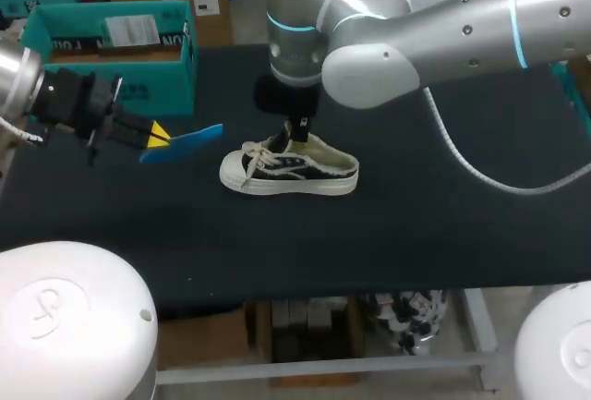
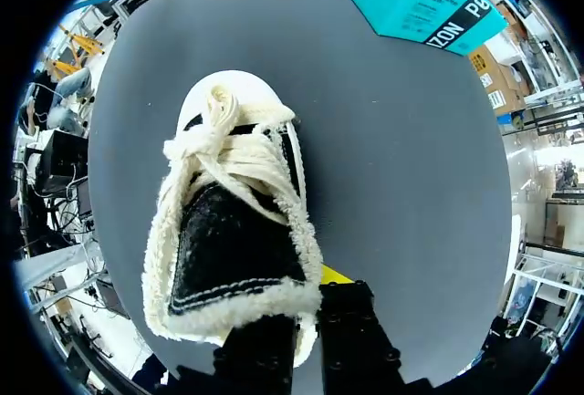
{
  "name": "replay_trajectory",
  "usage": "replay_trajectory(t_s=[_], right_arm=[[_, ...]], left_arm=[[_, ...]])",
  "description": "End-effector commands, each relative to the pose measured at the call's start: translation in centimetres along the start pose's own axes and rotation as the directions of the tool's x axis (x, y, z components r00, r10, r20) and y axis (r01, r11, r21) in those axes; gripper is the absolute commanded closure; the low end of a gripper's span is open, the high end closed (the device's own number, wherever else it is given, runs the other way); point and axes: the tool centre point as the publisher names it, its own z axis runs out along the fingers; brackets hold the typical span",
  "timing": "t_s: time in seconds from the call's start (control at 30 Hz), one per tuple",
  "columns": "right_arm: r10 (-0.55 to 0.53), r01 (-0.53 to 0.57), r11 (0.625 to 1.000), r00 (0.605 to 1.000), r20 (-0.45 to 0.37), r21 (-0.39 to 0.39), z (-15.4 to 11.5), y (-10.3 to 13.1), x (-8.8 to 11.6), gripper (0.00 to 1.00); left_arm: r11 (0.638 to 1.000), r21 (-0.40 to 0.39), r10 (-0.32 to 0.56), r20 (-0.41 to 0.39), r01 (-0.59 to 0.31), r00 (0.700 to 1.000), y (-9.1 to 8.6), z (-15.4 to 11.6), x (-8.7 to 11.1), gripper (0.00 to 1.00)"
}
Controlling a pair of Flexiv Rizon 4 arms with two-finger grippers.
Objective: Open the shoe tongue, take the insole out of the shoe, put the insole back into the shoe, and pack the shoe into the shoebox
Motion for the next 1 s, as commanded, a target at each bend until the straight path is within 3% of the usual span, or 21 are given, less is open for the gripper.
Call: replay_trajectory(t_s=[0.03, 0.23, 0.4, 0.67, 0.8, 0.93, 1.0], right_arm=[[0.027, -0.027, 0.993, 1.0, 0.0, 0.116, -0.2, 0.2, -0.3, 1.0], [0.132, -0.131, 0.99, 0.991, -0.026, 0.06, -1.3, -0.7, -0.6, 1.0], [0.281, -0.281, 0.96, 0.957, -0.07, 0.007, -2.7, -1.8, -0.9, 1.0], [0.558, -0.566, 0.824, 0.818, -0.137, -0.025, -4.1, -3.2, -0.2, 1.0], [0.641, -0.659, 0.751, 0.739, -0.207, -0.029, -4.3, -3.6, 0.5, 1.0], [0.736, -0.754, 0.657, 0.643, -0.21, -0.004, -4.7, -3.7, 1.6, 1.0], [0.758, -0.78, 0.625, 0.614, -0.221, -0.023, -5.1, -3.7, 2.4, 1.0]], left_arm=[[1.0, 0.005, 0.001, -0.001, -0.001, 1.0, 0.2, 0.0, -0.1, 1.0], [1.0, 0.008, 0.006, -0.009, -0.006, 1.0, 0.2, 0.1, -0.4, 1.0], [1.0, 0.014, 0.023, -0.024, -0.023, 0.999, 0.0, 0.2, -1.0, 1.0], [0.998, 0.026, 0.056, -0.056, -0.055, 0.997, -0.4, 0.6, -2.1, 1.0], [0.997, 0.029, 0.074, -0.072, -0.072, 0.995, -0.7, 0.7, -2.5, 1.0], [0.995, 0.041, 0.096, -0.086, -0.093, 0.992, -0.8, 0.8, -3.0, 1.0], [0.993, 0.051, 0.107, -0.095, -0.102, 0.99, -0.8, 0.9, -3.3, 1.0]])
